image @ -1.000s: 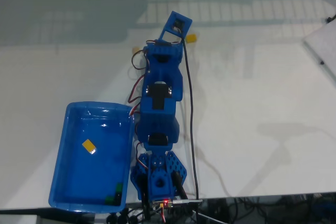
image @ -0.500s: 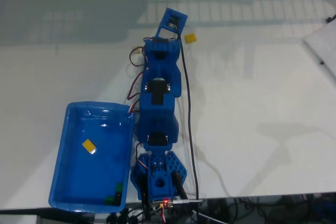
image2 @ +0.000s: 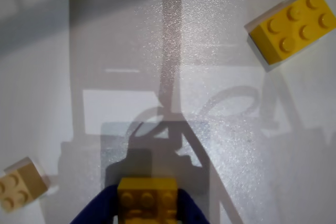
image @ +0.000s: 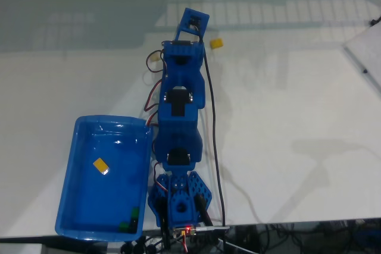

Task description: Pick up all the lego then put into the bin

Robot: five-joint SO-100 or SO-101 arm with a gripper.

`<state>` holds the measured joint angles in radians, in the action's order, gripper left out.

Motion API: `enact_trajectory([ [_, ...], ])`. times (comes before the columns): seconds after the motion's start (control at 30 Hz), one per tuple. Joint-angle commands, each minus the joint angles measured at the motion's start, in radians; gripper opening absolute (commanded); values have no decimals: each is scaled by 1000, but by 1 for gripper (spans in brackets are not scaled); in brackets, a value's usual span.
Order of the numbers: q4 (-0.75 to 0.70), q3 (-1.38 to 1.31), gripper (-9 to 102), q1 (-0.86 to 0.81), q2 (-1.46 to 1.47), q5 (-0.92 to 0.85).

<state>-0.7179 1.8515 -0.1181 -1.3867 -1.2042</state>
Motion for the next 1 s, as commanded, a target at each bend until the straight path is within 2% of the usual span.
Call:
enact_trajectory([
  [0.0,-12,-14,0,17,0,-12],
  [0.3,-26,17,0,17,-92,-3],
  [0.4,-84,17,0,37,-252,35],
  [0.53,-233,18,0,123,-560,91],
  [0.7,-491,18,0,356,-936,143],
  [0.97,-842,97,1,963,-1256,144],
])
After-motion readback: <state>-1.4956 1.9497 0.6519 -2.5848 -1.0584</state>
